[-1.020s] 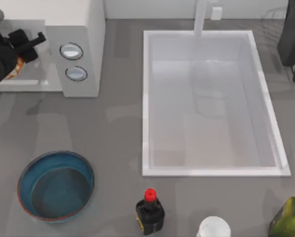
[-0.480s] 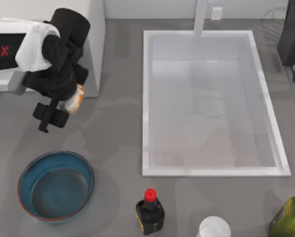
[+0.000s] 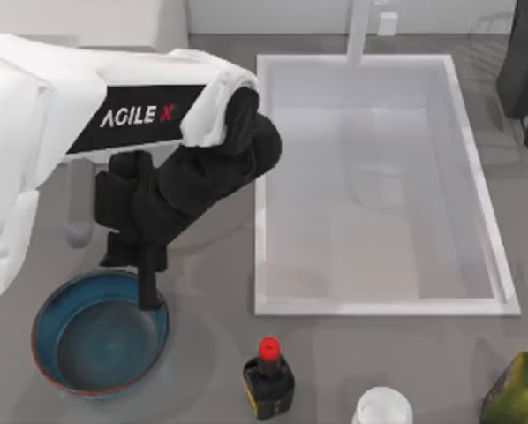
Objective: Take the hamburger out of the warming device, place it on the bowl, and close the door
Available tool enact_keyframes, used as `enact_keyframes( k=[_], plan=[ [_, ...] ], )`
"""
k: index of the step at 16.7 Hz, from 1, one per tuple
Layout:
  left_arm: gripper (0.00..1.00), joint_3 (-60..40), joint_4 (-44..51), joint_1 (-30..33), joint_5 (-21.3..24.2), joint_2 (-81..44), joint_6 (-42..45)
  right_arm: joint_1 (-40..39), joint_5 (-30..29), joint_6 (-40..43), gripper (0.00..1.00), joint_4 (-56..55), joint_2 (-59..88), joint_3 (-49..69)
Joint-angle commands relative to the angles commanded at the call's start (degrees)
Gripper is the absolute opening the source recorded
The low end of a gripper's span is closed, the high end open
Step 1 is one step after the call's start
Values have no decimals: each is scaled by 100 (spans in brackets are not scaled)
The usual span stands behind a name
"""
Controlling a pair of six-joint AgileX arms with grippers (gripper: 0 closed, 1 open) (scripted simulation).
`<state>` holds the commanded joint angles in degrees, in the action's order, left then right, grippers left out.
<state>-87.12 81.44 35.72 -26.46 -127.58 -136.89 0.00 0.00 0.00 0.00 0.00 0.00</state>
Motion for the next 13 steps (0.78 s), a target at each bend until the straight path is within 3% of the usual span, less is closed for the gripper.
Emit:
enact_keyframes(
  k=[5,13],
  plan=[
    [0,53,1358,518,-522,-548,-1364,0,0,0,100,0,0,0],
    [0,20,1423,526,-629,-566,-1487,0,0,0,100,0,0,0]
  ],
)
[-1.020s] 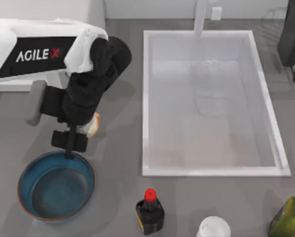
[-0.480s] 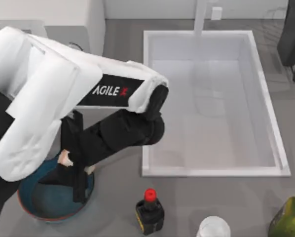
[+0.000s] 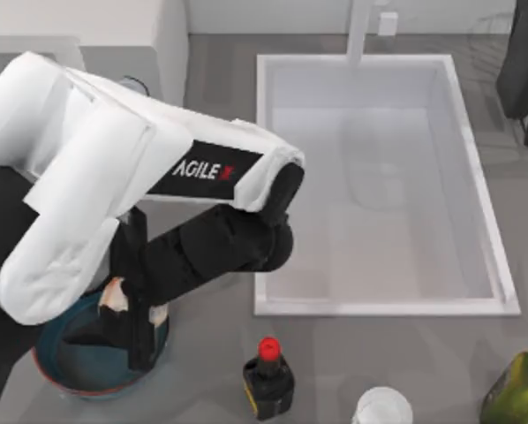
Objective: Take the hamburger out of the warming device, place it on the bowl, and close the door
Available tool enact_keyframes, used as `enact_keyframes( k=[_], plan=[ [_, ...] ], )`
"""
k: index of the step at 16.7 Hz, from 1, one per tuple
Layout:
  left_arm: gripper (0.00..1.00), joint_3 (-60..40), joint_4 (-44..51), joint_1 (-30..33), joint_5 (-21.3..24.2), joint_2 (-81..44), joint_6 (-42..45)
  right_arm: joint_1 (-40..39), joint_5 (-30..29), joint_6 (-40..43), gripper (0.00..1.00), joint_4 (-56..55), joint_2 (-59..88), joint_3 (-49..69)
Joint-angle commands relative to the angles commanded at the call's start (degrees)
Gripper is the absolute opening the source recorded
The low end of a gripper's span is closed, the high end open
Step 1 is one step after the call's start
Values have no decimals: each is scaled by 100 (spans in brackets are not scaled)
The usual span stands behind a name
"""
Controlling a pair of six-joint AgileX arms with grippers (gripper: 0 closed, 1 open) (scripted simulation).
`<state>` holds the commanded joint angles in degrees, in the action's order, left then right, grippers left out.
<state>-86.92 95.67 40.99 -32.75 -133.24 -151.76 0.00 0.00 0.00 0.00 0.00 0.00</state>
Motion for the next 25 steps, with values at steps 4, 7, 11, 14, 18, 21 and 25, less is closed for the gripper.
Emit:
enact_keyframes(
  k=[4,7,11,14,18,21,25],
  plan=[
    [0,117,-108,-64,-68,61,28,0,0,0,100,0,0,0],
    [0,267,-235,-116,-109,158,75,0,0,0,100,0,0,0],
    [0,498,-462,-167,-156,209,123,0,0,0,100,0,0,0],
    [0,704,-674,-210,-196,162,156,0,0,0,100,0,0,0],
    [0,971,-967,-272,-203,5,228,0,0,0,100,0,0,0],
    [0,989,-990,-275,-198,-17,234,0,0,0,100,0,0,0],
    [23,989,-990,-275,-198,-17,234,0,0,0,100,0,0,0]
  ],
)
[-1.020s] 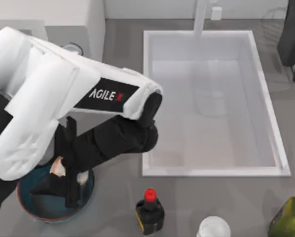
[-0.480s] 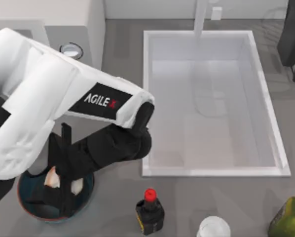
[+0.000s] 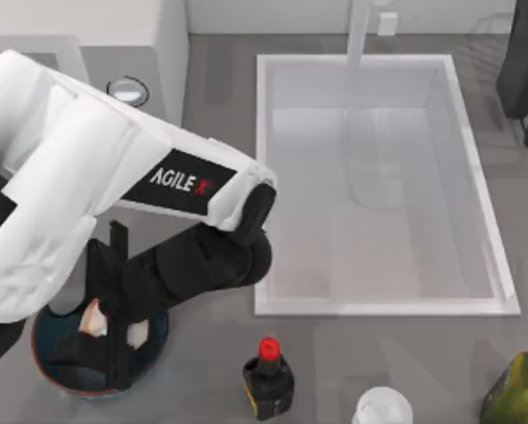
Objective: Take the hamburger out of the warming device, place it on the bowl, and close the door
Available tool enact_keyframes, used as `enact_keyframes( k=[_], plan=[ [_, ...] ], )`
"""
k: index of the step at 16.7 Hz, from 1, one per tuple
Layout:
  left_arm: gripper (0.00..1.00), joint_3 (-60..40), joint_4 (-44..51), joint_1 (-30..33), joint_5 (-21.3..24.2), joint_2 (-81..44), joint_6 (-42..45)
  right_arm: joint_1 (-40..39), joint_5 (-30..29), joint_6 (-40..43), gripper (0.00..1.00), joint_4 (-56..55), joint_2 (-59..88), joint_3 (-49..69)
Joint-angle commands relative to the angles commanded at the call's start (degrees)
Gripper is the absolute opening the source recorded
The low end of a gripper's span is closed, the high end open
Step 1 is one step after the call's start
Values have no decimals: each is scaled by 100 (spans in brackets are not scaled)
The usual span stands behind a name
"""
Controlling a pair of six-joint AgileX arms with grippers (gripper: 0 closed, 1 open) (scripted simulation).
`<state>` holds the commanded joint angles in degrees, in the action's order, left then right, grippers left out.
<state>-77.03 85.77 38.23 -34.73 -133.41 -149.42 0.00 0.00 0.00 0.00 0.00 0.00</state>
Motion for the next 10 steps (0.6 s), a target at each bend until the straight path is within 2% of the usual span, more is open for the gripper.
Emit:
enact_keyframes(
  k=[10],
  plan=[
    [98,0,0,0,0,0,0,0,0,0,100,0,0,0]
  ],
)
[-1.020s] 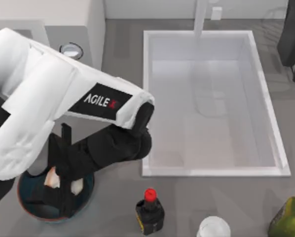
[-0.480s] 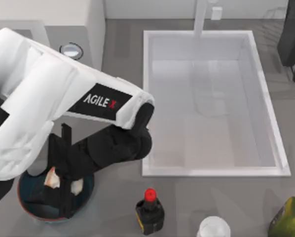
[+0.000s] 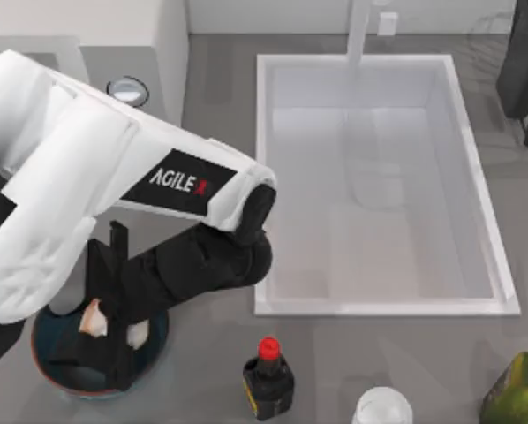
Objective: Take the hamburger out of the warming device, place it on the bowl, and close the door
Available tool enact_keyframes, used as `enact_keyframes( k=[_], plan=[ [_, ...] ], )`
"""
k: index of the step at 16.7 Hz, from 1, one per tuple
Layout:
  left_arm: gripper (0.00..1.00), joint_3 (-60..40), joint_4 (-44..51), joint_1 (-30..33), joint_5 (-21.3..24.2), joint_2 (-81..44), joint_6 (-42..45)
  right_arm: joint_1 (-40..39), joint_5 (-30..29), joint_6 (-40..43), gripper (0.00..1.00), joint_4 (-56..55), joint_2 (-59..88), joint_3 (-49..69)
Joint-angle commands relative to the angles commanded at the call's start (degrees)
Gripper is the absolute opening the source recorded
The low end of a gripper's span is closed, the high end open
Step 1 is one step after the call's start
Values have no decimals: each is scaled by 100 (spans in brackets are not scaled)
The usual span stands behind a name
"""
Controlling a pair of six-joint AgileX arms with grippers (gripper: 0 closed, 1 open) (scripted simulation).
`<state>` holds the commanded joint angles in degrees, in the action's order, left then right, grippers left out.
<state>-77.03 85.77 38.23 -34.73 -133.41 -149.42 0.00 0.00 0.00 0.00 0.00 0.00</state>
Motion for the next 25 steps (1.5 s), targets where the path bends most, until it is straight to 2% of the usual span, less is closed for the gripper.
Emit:
enact_keyframes(
  k=[10,14,19,22,25],
  plan=[
    [100,-114,94,129,-58,302,-171,0,0,0,100,0,0,0],
    [100,380,-428,-172,73,829,380,0,0,0,100,0,0,0],
    [100,1876,-2178,-1052,522,2694,2341,0,0,0,100,0,0,0],
    [100,3030,-3508,-1697,929,4356,4190,0,0,0,100,0,0,0],
    [100,4212,-4865,-2327,1403,6229,6493,0,0,0,100,0,0,0]
  ],
)
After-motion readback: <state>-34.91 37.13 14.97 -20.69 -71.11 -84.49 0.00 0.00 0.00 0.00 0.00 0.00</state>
